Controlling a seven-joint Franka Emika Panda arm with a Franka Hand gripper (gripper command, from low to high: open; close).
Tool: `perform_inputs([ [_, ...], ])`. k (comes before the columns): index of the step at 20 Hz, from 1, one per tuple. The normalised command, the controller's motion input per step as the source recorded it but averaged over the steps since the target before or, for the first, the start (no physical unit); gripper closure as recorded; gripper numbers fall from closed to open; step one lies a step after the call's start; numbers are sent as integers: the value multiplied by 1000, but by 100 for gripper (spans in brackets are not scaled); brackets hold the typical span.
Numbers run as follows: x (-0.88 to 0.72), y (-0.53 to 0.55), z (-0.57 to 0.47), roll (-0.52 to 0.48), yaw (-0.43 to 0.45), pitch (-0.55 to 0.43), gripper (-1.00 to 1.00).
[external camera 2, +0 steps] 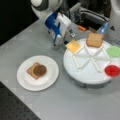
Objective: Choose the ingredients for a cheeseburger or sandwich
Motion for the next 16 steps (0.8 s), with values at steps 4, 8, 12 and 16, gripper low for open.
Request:
perform_inputs([
  [4,279,-211,-139,340,162,-119,-100],
  [8,261,-238,-155,307,170,-112,-100],
  [12,264,-239,-172,292,165,-115,-100],
  [16,269,-234,-184,270,156,-115,-100],
])
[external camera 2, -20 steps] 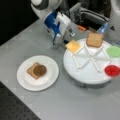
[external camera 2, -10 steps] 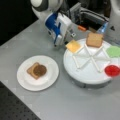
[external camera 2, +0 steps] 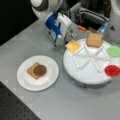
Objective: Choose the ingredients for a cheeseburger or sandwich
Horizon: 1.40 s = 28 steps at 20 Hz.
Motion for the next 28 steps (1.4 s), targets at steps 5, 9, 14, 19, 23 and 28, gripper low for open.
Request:
perform_inputs([
  [5,292,-242,-205,236,146,-114,100],
  [9,323,-254,-220,218,143,-126,100],
  [14,363,-287,-259,215,135,-135,100],
  [19,419,-275,-249,223,130,-125,100],
  [23,446,-276,-220,207,134,-121,100],
  [28,404,-255,-158,207,139,-108,100],
])
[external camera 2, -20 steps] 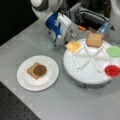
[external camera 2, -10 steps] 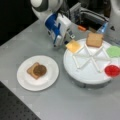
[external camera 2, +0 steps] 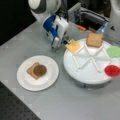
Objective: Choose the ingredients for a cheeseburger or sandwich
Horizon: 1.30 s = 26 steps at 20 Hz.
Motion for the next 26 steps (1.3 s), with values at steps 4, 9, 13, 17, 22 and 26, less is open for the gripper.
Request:
perform_inputs([
  [4,332,-251,-113,229,155,-88,100],
  [9,288,-319,-88,260,196,-46,100],
  [13,259,-408,-30,262,252,7,100],
  [17,281,-414,-7,233,302,55,100],
  [22,326,-319,-39,175,330,133,100],
  [26,423,-281,66,49,324,211,100],
])
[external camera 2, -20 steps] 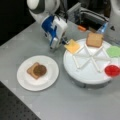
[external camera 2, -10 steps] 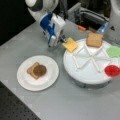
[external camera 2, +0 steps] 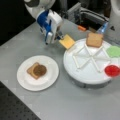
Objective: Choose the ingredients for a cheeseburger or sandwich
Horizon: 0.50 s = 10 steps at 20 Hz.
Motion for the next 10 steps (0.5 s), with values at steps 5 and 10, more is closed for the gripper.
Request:
perform_inputs([
  [5,515,-278,151,-62,363,207,100],
  [10,503,-277,134,-189,367,235,100],
])
